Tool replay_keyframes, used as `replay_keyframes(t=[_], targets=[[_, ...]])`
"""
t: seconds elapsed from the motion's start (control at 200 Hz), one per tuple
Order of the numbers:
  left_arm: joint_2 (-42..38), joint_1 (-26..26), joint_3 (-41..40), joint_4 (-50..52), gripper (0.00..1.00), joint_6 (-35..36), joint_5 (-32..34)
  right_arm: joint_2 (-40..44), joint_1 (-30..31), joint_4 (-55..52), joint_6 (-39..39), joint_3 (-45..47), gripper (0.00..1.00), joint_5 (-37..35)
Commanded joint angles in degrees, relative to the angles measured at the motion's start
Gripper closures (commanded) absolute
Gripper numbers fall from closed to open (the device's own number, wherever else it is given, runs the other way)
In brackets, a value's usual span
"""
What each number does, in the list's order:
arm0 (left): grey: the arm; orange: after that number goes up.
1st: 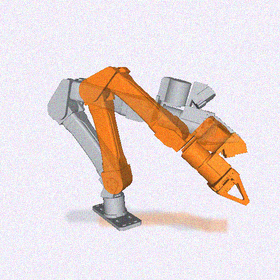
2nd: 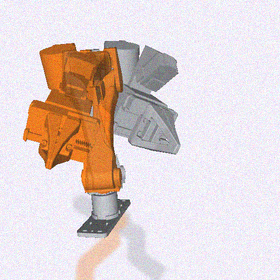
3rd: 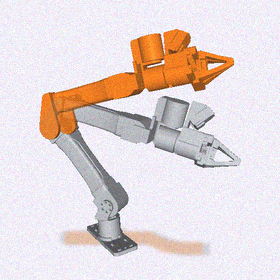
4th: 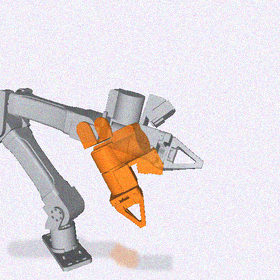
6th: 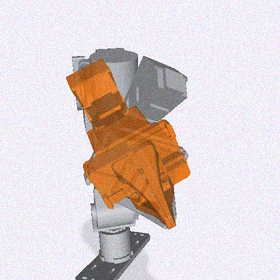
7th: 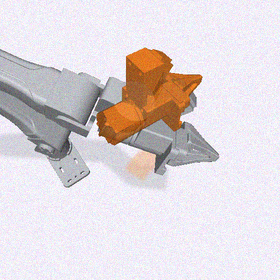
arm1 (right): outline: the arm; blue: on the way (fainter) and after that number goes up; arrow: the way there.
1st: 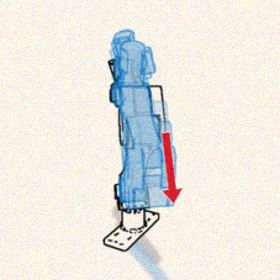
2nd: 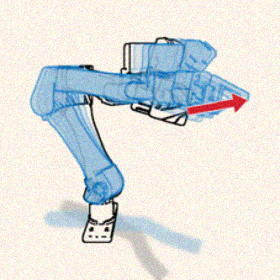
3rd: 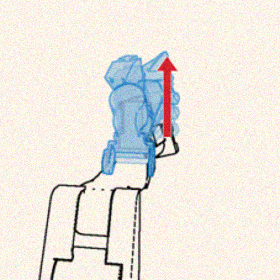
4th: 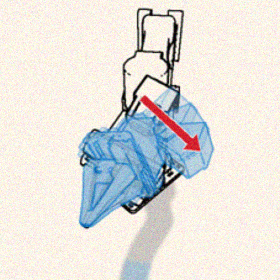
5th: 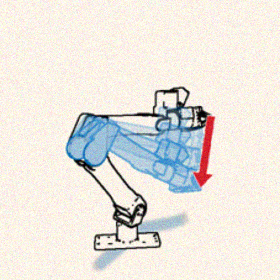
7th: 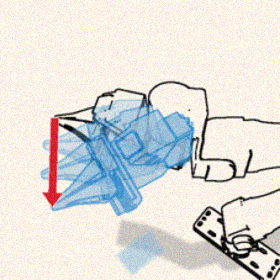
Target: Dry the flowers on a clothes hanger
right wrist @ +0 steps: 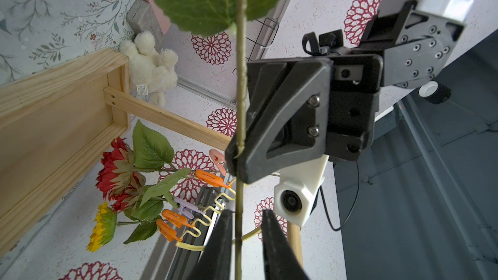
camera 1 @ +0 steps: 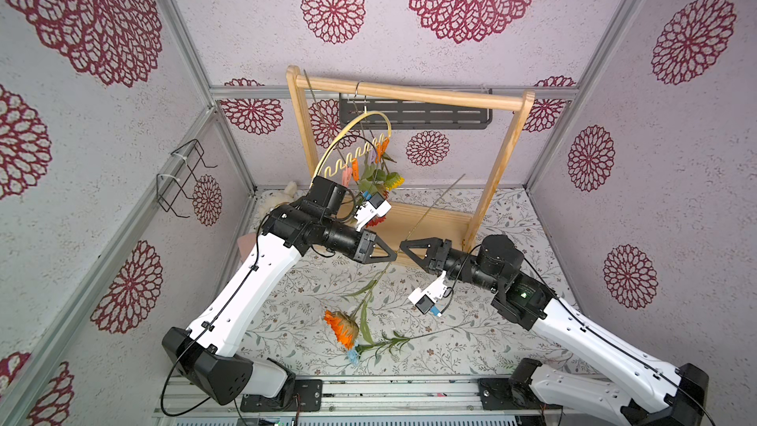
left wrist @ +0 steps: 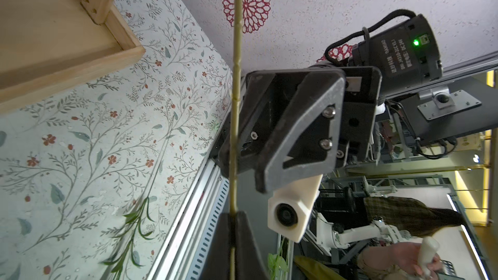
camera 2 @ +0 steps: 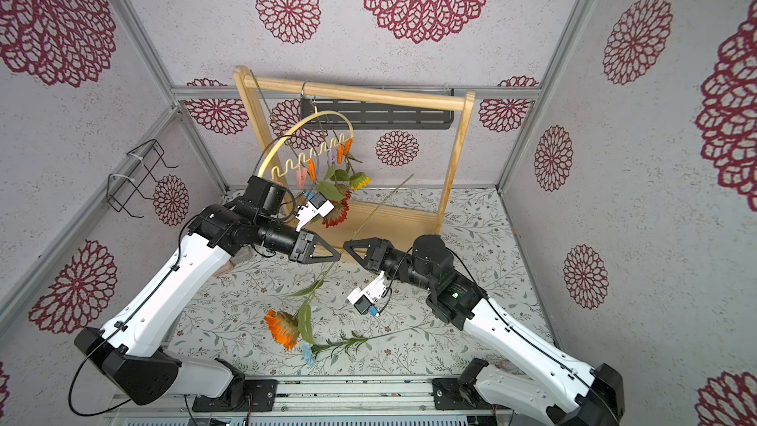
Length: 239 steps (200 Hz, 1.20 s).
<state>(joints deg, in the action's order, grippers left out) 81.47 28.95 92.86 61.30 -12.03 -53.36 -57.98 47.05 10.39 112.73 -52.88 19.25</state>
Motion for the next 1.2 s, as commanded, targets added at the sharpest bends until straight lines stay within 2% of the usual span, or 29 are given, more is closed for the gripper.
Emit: replay_keyframes(t=[0.0,0.105,0.215,0.35,0.43,0.485,0.54,0.67,0.741,0.781,0.851,0.951,1.076,1.191], targets=[[-5.69,0.32,-1.21,-8.97,1.00,0.17,5.70,2.39,0.24,4.39,-3.34,0.05,0.63,-0.42],[-11.31,0.31,-6.46,-18.83,1.00,-0.88,13.05,3.65,0.23,7.68,-7.55,2.16,0.51,-0.70],[-17.83,0.23,-12.57,-28.71,1.00,0.16,19.48,4.74,0.24,9.01,-12.62,3.23,0.48,0.03],[-24.25,0.26,-18.07,-37.49,1.00,6.02,20.17,5.50,0.24,12.23,-20.94,5.23,0.43,2.95],[-27.08,0.23,-19.60,-38.88,1.00,11.87,20.15,5.04,0.24,15.85,-29.35,6.66,0.42,5.15],[-29.08,0.25,-20.80,-40.85,1.00,14.64,22.05,4.14,0.24,18.94,-37.83,7.03,0.41,6.51],[-31.16,0.31,-22.48,-44.16,1.00,15.16,25.58,2.82,0.24,21.20,-45.23,6.68,0.41,7.73],[-35.23,0.22,-26.66,-52.40,1.00,12.09,38.91,-1.09,0.24,24.11,-59.05,4.88,0.41,10.53],[-36.03,-0.10,-27.41,-53.28,1.00,11.60,42.02,-3.72,0.22,25.93,-69.16,3.49,0.41,11.13],[-36.29,-0.20,-27.92,-53.69,1.00,11.82,41.65,-4.81,0.07,27.48,-74.46,2.78,0.41,11.55],[-36.30,-0.25,-28.95,-54.30,1.00,12.67,36.75,-6.33,-0.73,30.73,-85.48,1.33,0.40,12.15],[-35.77,-0.21,-30.64,-55.34,1.00,13.37,30.68,-7.63,-4.22,29.51,-98.97,-3.42,0.40,15.81],[-34.68,-0.26,-32.17,-56.29,1.00,13.27,27.21,-8.19,-8.84,24.86,-110.19,-9.92,0.39,22.99],[-31.90,-0.29,-32.15,-55.71,1.00,13.06,23.28,-9.96,-10.63,22.96,-118.72,-14.85,0.38,30.26]])
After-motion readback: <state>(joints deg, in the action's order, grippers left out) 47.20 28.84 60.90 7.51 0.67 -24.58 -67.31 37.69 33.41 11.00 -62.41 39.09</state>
